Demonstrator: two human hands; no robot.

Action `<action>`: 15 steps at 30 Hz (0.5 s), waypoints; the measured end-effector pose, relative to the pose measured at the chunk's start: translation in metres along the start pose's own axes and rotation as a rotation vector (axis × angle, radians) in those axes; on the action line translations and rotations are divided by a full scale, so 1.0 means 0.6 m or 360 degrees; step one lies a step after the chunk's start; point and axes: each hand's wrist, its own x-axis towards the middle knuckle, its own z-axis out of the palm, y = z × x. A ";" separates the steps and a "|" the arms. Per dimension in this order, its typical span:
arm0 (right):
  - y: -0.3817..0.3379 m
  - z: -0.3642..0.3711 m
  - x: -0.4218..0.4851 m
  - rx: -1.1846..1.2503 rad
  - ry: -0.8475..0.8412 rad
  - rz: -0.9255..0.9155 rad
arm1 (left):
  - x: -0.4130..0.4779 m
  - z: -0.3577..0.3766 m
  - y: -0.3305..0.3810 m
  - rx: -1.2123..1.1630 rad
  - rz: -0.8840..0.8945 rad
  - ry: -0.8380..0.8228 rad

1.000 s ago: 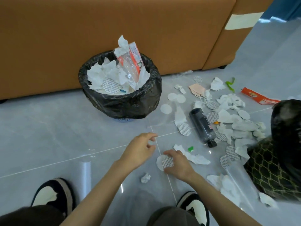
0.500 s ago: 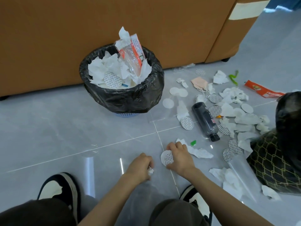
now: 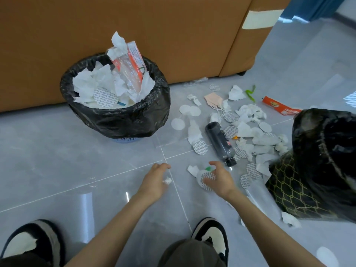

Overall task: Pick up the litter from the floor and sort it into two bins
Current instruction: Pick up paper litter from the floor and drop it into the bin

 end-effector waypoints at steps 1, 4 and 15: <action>0.008 -0.007 0.003 -0.0097 -0.0072 0.0028 | 0.011 0.001 0.014 -0.0029 0.0017 0.0023; 0.024 -0.017 0.009 -0.0365 -0.0185 0.0034 | 0.041 0.005 0.053 -0.0054 0.0084 0.0018; 0.044 -0.033 0.014 -0.0577 -0.0178 -0.0064 | 0.128 0.033 0.126 0.0152 0.0213 -0.0148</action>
